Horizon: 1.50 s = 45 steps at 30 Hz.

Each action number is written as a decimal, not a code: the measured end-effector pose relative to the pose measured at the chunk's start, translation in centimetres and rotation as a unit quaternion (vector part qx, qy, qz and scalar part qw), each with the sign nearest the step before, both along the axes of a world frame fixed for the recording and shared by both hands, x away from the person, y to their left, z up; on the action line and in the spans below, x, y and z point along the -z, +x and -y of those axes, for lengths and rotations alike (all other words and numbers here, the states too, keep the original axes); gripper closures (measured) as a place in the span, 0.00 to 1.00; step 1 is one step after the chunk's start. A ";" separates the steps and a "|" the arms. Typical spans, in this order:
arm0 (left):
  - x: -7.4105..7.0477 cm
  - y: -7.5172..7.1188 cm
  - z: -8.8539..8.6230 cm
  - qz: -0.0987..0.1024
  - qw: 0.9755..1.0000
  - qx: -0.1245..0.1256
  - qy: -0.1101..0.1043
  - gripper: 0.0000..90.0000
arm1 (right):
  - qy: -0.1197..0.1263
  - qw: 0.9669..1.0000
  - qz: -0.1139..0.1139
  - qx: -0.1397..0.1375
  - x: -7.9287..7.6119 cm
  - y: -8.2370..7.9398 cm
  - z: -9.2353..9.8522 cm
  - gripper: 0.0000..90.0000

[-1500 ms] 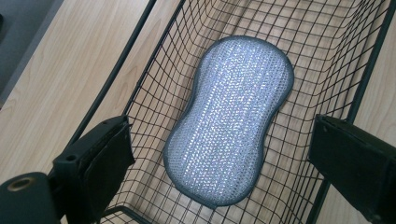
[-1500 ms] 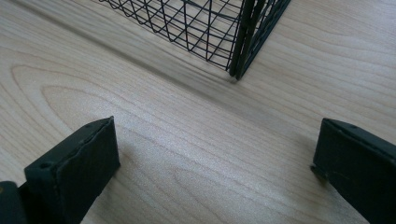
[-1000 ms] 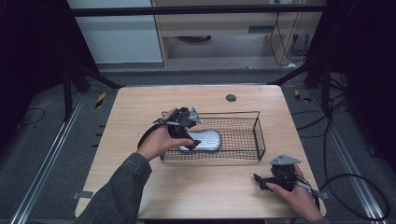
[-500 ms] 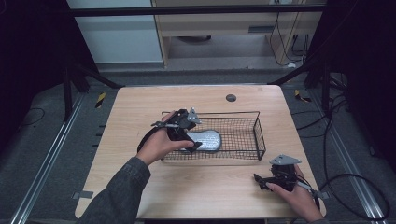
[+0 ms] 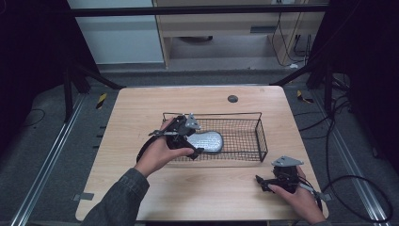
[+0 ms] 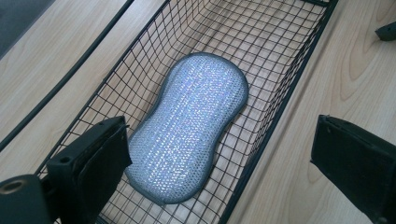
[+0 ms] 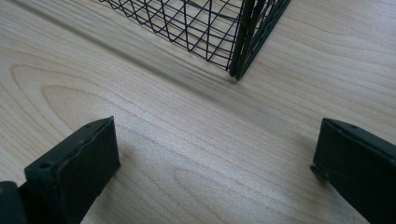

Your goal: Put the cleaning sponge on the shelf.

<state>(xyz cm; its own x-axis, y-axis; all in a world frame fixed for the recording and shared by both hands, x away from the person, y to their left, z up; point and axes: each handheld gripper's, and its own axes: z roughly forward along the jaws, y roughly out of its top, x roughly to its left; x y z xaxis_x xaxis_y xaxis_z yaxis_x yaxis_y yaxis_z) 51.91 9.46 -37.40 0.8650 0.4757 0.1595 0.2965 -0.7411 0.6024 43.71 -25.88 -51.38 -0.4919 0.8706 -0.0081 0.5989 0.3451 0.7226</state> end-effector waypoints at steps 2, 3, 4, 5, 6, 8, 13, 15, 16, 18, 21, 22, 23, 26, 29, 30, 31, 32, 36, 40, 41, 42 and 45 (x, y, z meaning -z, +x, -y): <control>0.1 -0.3 -0.1 0.001 1.000 -0.001 0.000 0.04 | 0.000 1.000 0.000 0.000 0.0 0.0 0.0 0.00; 0.1 -0.4 -0.1 0.001 1.000 -0.003 -0.002 0.04 | 0.000 1.000 0.000 0.000 0.0 0.0 0.0 0.00; 0.2 -0.5 -0.2 0.003 1.000 -0.005 -0.006 0.04 | 0.000 1.000 0.000 0.000 0.0 0.0 0.0 0.00; 0.2 -0.6 -0.2 0.003 1.000 -0.006 -0.007 0.04 | 0.000 1.000 0.000 0.000 0.0 0.0 0.0 0.00; 0.2 -0.8 -0.3 0.003 1.000 -0.007 -0.009 0.04 | 0.000 1.000 0.000 0.000 0.0 0.0 0.0 0.00; 0.1 -1.1 -0.4 0.007 1.000 -0.010 -0.013 0.04 | 0.000 1.000 0.000 0.000 0.0 0.0 0.0 0.00; 0.2 -1.9 -0.8 0.012 1.000 -0.016 -0.022 0.04 | -0.001 1.000 0.000 0.000 0.0 0.0 0.0 0.00; 0.3 -2.2 -1.1 0.014 1.000 -0.015 -0.023 0.04 | -0.001 1.000 0.000 0.000 0.0 0.0 0.0 0.00; 0.3 -2.4 -1.2 0.018 0.999 -0.018 -0.026 0.04 | -0.001 1.000 0.000 -0.001 0.0 0.0 0.0 0.00; 0.3 -2.9 -1.6 0.019 0.999 -0.021 -0.030 0.04 | -0.001 1.000 0.000 -0.001 0.0 -0.1 0.0 0.00; 0.3 -3.5 -2.2 0.024 0.999 -0.024 -0.034 0.04 | 0.000 1.000 -0.001 -0.001 0.0 -0.1 0.0 0.00; 0.3 -3.6 -2.4 0.025 0.999 -0.026 -0.034 0.04 | -0.001 1.000 0.000 -0.001 0.0 -0.1 0.0 0.00; 0.3 -3.8 -2.7 0.026 0.999 -0.028 -0.036 0.04 | -0.001 1.000 0.000 -0.001 0.0 -0.1 0.0 0.00; 0.3 -4.3 -3.5 0.027 0.998 -0.032 -0.039 0.04 | 0.000 1.000 -0.001 0.000 0.0 -0.1 0.0 0.00; 0.3 -4.6 -4.2 0.031 0.998 -0.040 -0.042 0.04 | 0.000 1.000 -0.001 0.000 0.0 -0.1 0.0 0.00; 0.3 -4.7 -4.6 0.032 0.997 -0.044 -0.046 0.04 | 0.000 1.000 -0.001 0.001 0.0 -0.1 0.0 0.00; 0.3 -4.8 -4.9 0.032 0.997 -0.046 -0.046 0.04 | 0.000 1.000 -0.001 0.001 0.0 -0.1 0.0 0.00; 0.3 -4.8 -5.2 0.034 0.997 -0.051 -0.050 0.04 | 0.000 1.000 -0.001 0.001 0.0 -0.1 0.0 0.00; 0.3 -4.9 -6.9 0.038 0.994 -0.075 -0.063 0.04 | 0.000 1.000 -0.001 0.001 0.0 -0.1 -0.1 0.00; 0.4 -5.1 -8.7 0.040 0.992 -0.095 -0.072 0.04 | 0.000 1.000 -0.002 0.002 0.0 -0.2 -0.1 0.00; 0.5 -5.1 -9.2 0.041 0.991 -0.102 -0.076 0.04 | 0.000 1.000 -0.002 0.002 0.0 -0.2 -0.1 0.00; 0.5 -5.2 -9.8 0.042 0.991 -0.106 -0.075 0.04 | 0.000 1.000 -0.002 0.002 0.0 -0.2 -0.1 0.00; 0.8 -5.3 -11.1 0.045 0.988 -0.124 -0.080 0.04 | 0.000 1.000 -0.002 0.002 0.0 -0.2 -0.1 0.00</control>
<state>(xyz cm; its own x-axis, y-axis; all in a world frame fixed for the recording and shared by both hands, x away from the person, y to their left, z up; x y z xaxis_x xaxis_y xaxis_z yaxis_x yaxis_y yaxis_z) 46.60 20.52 -38.19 0.7044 0.6965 0.1364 0.3961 -0.5452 0.7388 43.53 -25.81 -51.36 -0.4880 0.8728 -0.0067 0.6030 0.3427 0.7204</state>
